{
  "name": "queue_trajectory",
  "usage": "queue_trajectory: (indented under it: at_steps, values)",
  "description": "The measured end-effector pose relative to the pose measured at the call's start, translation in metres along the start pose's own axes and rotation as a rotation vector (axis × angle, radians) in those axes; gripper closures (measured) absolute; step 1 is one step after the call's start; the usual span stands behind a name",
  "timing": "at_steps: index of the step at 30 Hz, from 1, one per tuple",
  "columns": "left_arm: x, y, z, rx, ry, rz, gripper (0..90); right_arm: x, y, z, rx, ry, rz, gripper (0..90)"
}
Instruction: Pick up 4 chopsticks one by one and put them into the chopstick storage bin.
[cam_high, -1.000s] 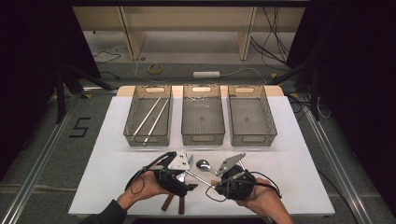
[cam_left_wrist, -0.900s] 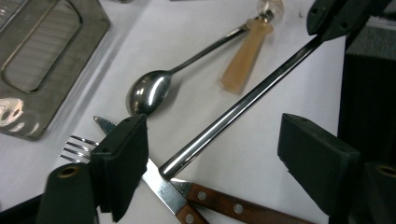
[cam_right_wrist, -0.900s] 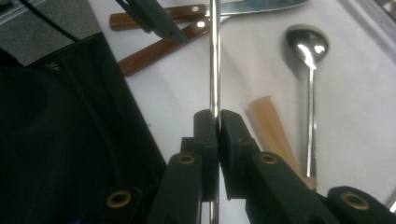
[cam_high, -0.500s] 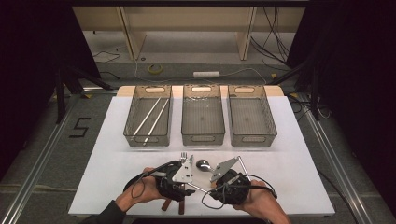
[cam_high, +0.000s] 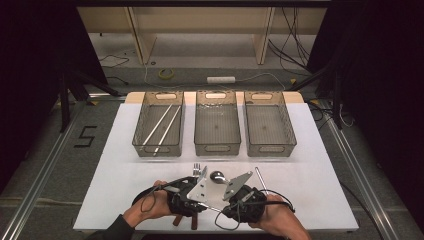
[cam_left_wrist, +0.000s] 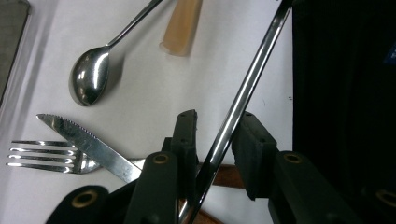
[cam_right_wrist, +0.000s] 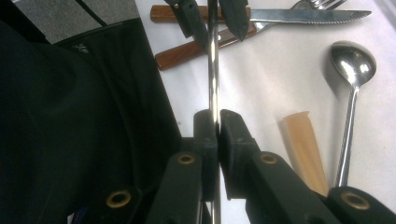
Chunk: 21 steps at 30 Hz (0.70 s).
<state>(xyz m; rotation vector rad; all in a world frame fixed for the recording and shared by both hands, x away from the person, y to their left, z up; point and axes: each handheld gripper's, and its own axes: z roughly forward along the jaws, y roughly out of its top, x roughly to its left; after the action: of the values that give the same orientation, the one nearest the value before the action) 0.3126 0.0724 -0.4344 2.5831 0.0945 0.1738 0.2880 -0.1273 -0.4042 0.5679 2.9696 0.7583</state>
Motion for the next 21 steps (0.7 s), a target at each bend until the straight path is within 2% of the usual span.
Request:
queue_trajectory:
  at_steps: [3, 4, 6, 8, 10, 13, 15, 18, 19, 21]
  values:
    - [-0.002, 0.001, -0.001, 0.006, -0.008, 0.026, 73.3, -0.002, -0.001, -0.001, -0.006, 0.003, -0.016, 86.2]
    - [-0.004, 0.002, -0.002, 0.01, -0.007, 0.048, 74.1, -0.002, -0.002, -0.001, -0.006, 0.008, -0.02, 86.1]
    - [-0.006, 0.003, -0.003, 0.011, 0.0, 0.092, 76.0, -0.003, -0.004, -0.002, -0.013, 0.007, -0.059, 86.0]
    - [-0.008, 0.004, -0.002, 0.013, -0.004, 0.103, 78.2, -0.005, -0.006, -0.002, -0.016, 0.012, -0.072, 85.1]
    - [-0.01, 0.005, -0.001, 0.013, -0.022, 0.109, 81.1, -0.01, -0.008, -0.003, -0.033, 0.003, -0.056, 83.1]
    - [-0.008, 0.004, -0.002, 0.006, -0.017, 0.08, 82.6, -0.017, -0.01, -0.007, -0.06, -0.008, -0.021, 76.1]
    - [-0.004, 0.002, -0.004, 0.001, -0.011, 0.057, 82.7, -0.019, -0.01, -0.01, -0.084, -0.017, 0.006, 68.0]
    - [0.0, 0.0, -0.006, -0.008, 0.007, 0.021, 82.8, -0.022, -0.011, -0.016, -0.148, -0.029, 0.058, 60.2]
    - [0.001, -0.001, -0.007, -0.009, 0.015, 0.009, 82.7, -0.022, -0.01, -0.018, -0.172, -0.05, 0.066, 55.9]
    - [0.004, -0.003, -0.008, -0.02, 0.034, -0.017, 82.8, -0.023, -0.011, -0.023, -0.221, -0.063, 0.089, 54.6]
